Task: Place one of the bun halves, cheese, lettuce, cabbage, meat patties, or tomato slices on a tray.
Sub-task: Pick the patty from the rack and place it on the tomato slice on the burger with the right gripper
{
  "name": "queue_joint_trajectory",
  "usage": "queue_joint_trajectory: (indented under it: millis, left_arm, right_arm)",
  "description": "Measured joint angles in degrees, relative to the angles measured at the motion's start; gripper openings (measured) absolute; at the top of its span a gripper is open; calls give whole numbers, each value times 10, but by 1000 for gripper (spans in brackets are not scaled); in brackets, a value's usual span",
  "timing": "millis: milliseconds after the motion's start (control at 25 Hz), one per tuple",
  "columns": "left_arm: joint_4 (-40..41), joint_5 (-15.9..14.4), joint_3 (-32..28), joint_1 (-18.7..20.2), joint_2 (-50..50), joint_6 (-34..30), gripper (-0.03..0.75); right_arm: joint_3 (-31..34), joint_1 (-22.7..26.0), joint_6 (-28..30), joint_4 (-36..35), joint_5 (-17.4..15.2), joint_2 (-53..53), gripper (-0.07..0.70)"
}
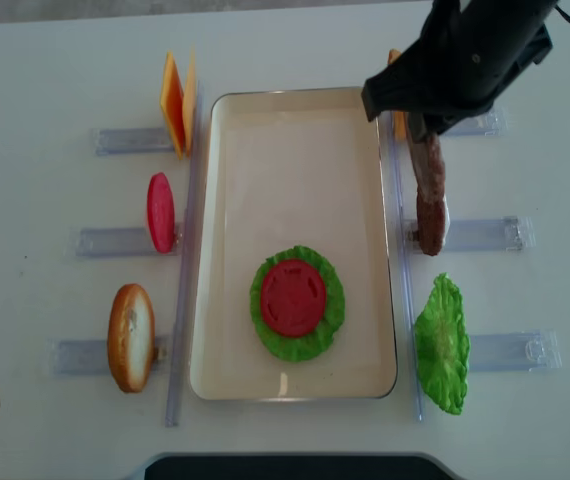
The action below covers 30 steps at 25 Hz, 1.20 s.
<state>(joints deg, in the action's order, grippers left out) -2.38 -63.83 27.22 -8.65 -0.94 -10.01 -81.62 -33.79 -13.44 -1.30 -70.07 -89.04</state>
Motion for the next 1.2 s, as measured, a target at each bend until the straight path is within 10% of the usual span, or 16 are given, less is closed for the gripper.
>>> queue_joint_trajectory:
  millis: [360,1040,1200]
  left_arm:
    - [0,0,0,0,0,0,576]
    - [0,0,0,0,0,0,576]
    - [0,0,0,0,0,0,576]
  right_arm:
    - [139,0,-35,-1,-4,153,126]
    - [173,-37,-45,-54,-4,194,125]
    - [173,-38,5,-128,39,193,125]
